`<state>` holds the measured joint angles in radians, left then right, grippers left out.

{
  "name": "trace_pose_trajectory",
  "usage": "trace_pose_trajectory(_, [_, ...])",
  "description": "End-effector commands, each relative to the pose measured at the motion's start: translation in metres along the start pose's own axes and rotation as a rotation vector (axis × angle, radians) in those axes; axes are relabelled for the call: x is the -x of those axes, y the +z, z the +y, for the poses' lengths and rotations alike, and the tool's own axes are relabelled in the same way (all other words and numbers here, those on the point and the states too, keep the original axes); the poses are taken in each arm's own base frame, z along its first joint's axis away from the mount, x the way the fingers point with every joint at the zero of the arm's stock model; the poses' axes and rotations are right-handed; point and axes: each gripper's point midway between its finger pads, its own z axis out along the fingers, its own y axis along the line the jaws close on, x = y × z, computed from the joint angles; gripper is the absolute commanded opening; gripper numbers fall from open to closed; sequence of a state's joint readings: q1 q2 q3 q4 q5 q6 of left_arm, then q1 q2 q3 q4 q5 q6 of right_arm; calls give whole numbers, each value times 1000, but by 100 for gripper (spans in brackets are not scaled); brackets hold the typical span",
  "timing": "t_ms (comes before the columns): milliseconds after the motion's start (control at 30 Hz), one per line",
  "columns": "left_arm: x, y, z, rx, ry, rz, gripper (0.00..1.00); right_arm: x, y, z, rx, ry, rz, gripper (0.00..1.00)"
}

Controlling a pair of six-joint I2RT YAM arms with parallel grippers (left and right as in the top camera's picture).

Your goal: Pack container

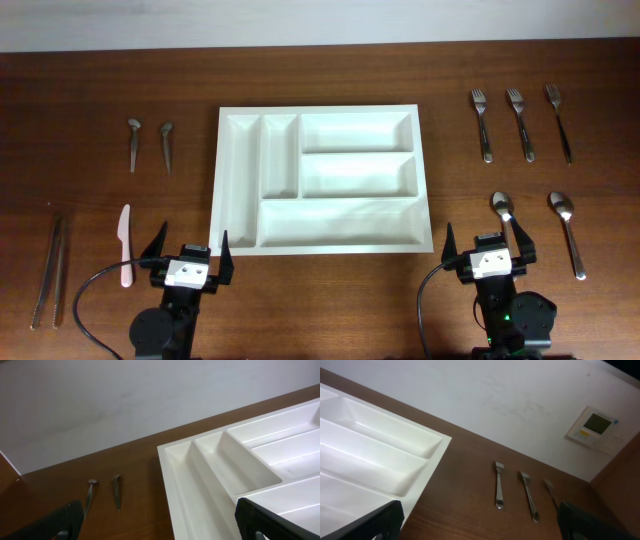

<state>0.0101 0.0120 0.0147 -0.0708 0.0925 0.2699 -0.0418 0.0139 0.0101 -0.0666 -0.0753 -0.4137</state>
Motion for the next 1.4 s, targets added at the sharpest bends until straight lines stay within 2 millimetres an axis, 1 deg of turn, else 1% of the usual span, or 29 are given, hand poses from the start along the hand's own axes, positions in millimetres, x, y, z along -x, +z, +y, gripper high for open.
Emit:
trace_pose_trajectory(0, [-3, 0, 2, 15, 8, 7, 99, -1, 0, 2, 5, 14, 1, 99])
trace_pose_trajectory(967, [-3, 0, 2, 15, 7, 7, 99, -1, 0, 2, 5, 14, 1, 99])
trace_pose_trajectory(1133, [-3, 0, 2, 15, 7, 7, 99, 3, 0, 10, 52, 14, -24, 99])
trace_pose_trajectory(1267, [-3, 0, 2, 15, 7, 7, 99, 4, 0, 11, 56, 15, -26, 99])
trace_pose_trajectory(1367, [-3, 0, 2, 15, 8, 7, 99, 4, 0, 11, 59, 98, -25, 99])
